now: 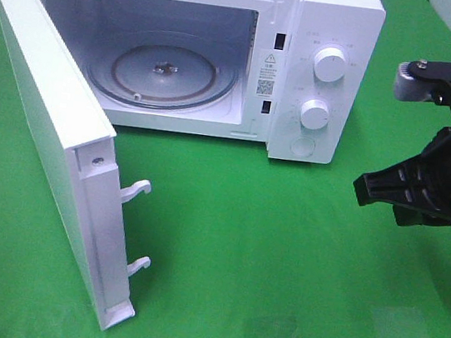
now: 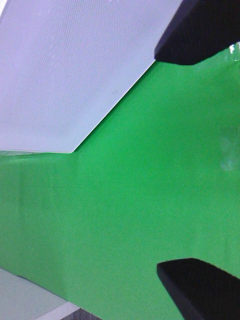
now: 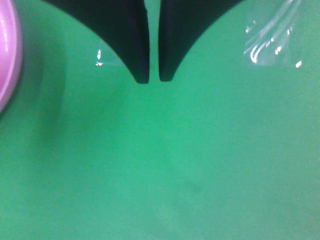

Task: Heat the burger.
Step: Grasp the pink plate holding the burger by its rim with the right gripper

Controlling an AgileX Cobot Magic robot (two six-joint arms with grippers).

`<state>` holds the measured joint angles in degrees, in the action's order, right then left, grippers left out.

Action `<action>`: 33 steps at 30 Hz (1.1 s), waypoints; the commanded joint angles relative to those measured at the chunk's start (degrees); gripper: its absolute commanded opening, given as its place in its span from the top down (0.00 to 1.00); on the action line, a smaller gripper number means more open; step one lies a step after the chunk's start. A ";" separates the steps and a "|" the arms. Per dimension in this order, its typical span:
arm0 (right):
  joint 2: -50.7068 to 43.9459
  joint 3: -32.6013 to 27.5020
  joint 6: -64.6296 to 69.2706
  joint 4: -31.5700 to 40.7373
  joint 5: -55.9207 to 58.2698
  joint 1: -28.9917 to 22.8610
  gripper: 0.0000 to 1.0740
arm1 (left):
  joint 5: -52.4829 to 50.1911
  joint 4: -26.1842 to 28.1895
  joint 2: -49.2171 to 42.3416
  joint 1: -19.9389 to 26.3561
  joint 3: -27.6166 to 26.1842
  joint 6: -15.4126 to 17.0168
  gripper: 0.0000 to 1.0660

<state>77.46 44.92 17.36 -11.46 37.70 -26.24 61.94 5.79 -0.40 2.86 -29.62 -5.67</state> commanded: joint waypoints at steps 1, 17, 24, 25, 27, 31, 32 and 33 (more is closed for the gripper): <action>-0.46 2.52 -13.92 4.98 7.05 1.78 0.88 | -0.74 0.23 -0.80 -0.40 -0.06 -0.11 0.06; -0.46 2.69 -27.96 7.28 12.32 15.70 0.24 | -0.74 0.23 -0.80 -0.40 -0.06 -0.11 0.06; -0.23 2.29 -28.48 4.35 12.43 21.49 0.20 | -0.74 0.23 -0.80 -0.40 -0.06 -0.11 0.06; -0.23 2.29 -28.48 4.35 12.43 21.49 0.20 | -0.74 0.23 -0.80 -0.40 -0.06 -0.11 0.06; 0.06 1.72 -27.90 2.86 12.38 24.06 0.21 | -0.74 0.23 -0.80 -0.40 -0.06 -0.11 0.06; 0.06 0.11 -27.90 1.66 11.34 24.92 0.22 | -0.74 0.23 -0.80 -0.40 -0.06 -0.11 0.06; 0.06 0.11 -27.90 1.66 11.34 24.92 0.22 | -0.74 0.23 -0.80 -0.40 -0.06 -0.11 0.06; 0.06 -0.52 -27.90 1.55 10.83 24.92 0.22 | -0.74 0.23 -0.80 -0.40 -0.06 -0.11 0.06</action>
<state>77.46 44.75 -10.20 -9.34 48.87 -1.60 61.94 5.79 -0.40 2.86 -29.62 -5.67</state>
